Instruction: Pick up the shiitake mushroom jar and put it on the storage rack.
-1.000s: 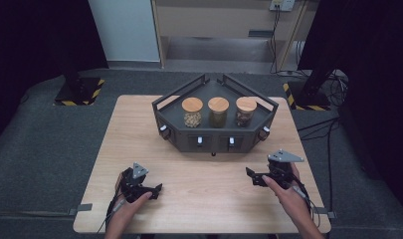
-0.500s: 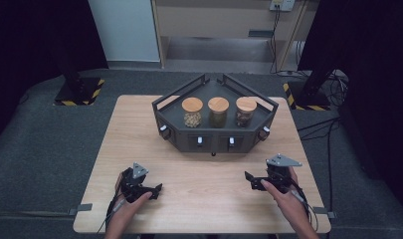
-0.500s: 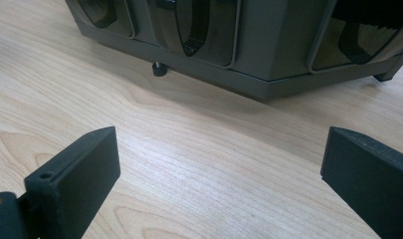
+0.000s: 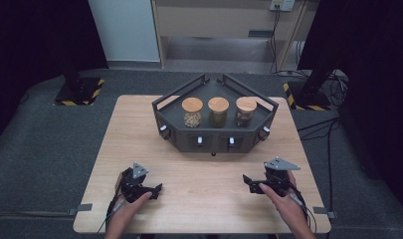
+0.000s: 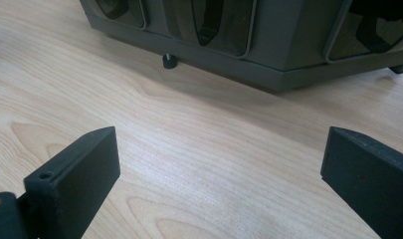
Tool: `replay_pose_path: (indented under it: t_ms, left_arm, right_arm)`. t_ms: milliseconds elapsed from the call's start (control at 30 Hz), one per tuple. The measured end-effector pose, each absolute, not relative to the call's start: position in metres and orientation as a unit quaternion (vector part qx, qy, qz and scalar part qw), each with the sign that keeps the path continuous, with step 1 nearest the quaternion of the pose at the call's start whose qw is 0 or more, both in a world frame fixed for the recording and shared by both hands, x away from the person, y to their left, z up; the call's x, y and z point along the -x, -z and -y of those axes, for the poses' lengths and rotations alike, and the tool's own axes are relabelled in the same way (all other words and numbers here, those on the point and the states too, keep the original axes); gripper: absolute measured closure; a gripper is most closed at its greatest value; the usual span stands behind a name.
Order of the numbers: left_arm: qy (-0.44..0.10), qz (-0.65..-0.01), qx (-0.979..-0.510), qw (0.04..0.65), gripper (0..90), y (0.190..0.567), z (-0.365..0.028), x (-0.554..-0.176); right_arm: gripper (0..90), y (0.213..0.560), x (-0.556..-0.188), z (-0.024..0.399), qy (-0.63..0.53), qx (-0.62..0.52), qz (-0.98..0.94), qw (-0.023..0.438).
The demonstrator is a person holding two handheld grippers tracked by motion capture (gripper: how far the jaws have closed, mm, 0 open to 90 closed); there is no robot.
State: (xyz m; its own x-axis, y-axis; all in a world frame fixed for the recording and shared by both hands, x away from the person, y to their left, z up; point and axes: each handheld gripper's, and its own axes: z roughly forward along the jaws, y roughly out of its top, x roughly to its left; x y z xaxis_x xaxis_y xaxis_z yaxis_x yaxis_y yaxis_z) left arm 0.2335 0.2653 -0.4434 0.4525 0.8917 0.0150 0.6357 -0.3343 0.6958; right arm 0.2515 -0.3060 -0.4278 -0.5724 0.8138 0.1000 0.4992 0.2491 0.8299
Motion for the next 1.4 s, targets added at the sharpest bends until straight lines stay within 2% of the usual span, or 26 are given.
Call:
replay_pose_path:
  t_ms: [367, 1400]
  left_arm:
    - [-0.202, -0.483, -0.791, 0.316, 0.0, 0.443, -0.265, -0.233]
    - [-0.202, -0.483, -0.791, 0.316, 0.0, 0.443, -0.265, -0.234]
  right_arm:
    - [2.1, 0.436, -0.246, 0.306, -0.438, -0.427, -0.771, 0.176]
    - [2.2, 0.448, -0.252, 0.27, -0.388, -0.39, -0.818, 0.167]
